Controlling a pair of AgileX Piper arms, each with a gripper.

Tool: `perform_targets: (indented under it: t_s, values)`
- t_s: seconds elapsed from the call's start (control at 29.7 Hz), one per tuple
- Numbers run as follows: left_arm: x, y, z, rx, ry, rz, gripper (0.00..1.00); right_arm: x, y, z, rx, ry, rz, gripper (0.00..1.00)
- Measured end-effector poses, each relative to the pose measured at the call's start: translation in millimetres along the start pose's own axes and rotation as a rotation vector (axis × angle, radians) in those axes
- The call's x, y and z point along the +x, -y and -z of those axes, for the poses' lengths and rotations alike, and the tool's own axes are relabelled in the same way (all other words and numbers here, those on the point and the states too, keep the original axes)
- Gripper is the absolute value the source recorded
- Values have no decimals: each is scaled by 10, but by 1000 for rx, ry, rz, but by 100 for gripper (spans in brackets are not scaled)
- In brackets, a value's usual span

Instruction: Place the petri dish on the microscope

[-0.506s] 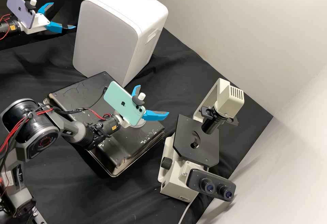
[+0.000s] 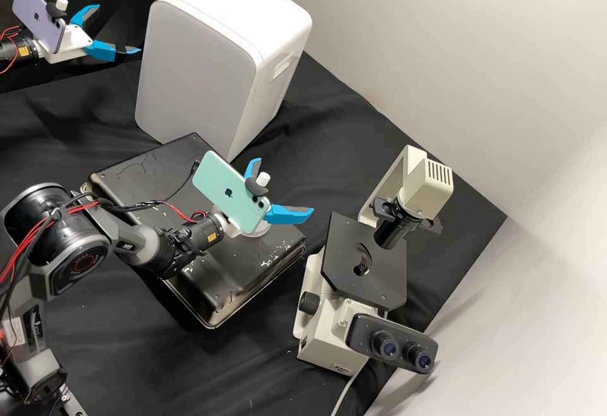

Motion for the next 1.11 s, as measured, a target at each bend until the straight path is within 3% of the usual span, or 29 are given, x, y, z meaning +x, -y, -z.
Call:
perform_targets:
  t_s: [0.17,0.27,0.37,0.47,0.61,0.67,0.84,0.98,1.11]
  values:
    - [-15,20,-112,1,39,8,100,0,0,0,0,0,0,100]
    - [-88,38,-235,7,88,19,100,0,0,0,0,0,0,100]
    - [-219,58,-387,38,184,14,100,0,0,0,0,0,0,100]
    - [-363,113,-490,73,294,-8,100,0,0,0,0,0,0,100]
    - [-552,207,-572,98,406,-8,100,0,0,0,0,0,0,100]
    - [-656,254,-590,103,436,11,100,0,0,0,0,0,0,100]
    - [-848,286,-633,118,498,34,100,0,0,0,0,0,0,100]
    - [-958,305,-668,127,539,44,100,0,0,0,0,0,0,100]
    - [-1023,291,-698,133,565,35,100,0,0,0,0,0,0,100]
